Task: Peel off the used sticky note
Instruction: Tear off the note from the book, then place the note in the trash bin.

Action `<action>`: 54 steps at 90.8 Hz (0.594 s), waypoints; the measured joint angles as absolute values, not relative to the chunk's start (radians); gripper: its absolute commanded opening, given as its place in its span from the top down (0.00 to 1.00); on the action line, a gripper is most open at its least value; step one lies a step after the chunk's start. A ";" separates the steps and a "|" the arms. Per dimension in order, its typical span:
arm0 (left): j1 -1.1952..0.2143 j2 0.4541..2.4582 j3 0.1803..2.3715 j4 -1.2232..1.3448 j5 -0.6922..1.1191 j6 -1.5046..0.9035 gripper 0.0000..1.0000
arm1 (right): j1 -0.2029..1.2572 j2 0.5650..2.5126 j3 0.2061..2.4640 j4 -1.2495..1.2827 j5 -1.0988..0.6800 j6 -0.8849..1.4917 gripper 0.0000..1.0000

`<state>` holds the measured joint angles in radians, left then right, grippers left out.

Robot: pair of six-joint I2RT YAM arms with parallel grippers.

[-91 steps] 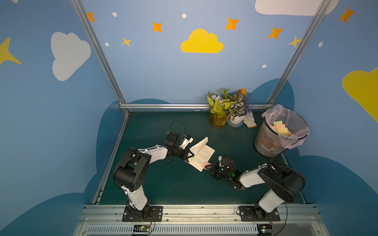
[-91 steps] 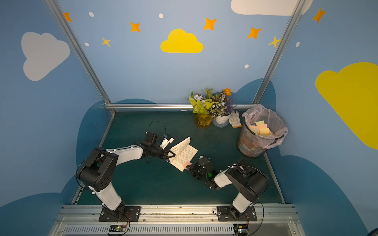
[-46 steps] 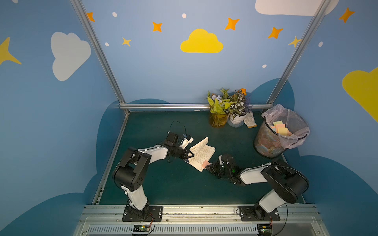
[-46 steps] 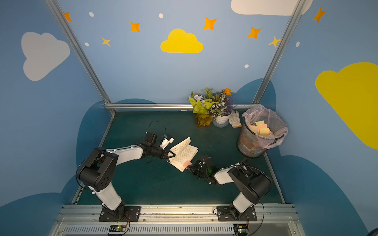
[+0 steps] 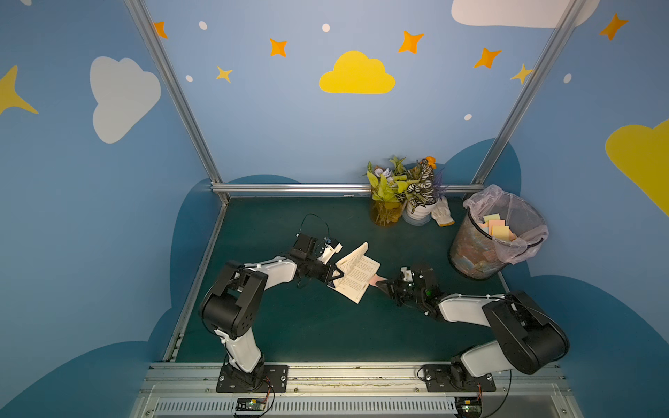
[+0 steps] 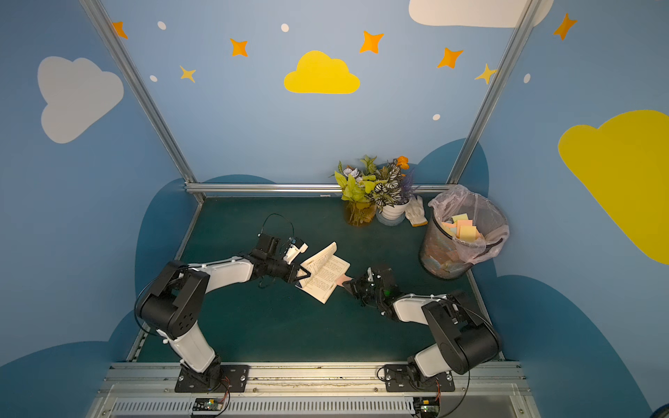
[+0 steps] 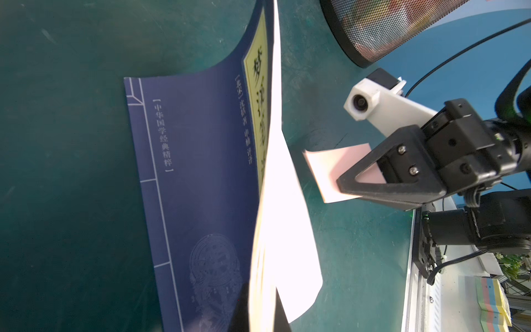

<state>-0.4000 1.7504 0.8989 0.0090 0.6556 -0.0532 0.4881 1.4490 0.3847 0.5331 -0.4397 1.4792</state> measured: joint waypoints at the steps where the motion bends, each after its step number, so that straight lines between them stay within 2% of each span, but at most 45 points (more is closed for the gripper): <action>1: -0.400 1.750 0.899 0.009 0.656 -0.053 0.97 | 0.485 1.444 0.385 0.529 -0.442 1.479 1.00; 14: -0.400 1.750 0.899 0.009 0.656 -0.053 0.97 | 0.441 1.336 0.384 0.413 -0.464 1.421 1.00; 24: -0.400 1.750 0.899 0.009 0.656 -0.053 0.97 | 0.397 1.168 0.419 0.159 -0.432 1.312 1.00; 36: -0.400 1.750 0.899 0.009 0.655 -0.054 0.97 | 0.371 0.923 0.548 -0.170 -0.293 1.164 1.00; 54: -0.400 1.750 0.899 0.009 0.654 -0.054 0.97 | 0.362 0.667 0.755 -0.421 -0.038 0.910 1.00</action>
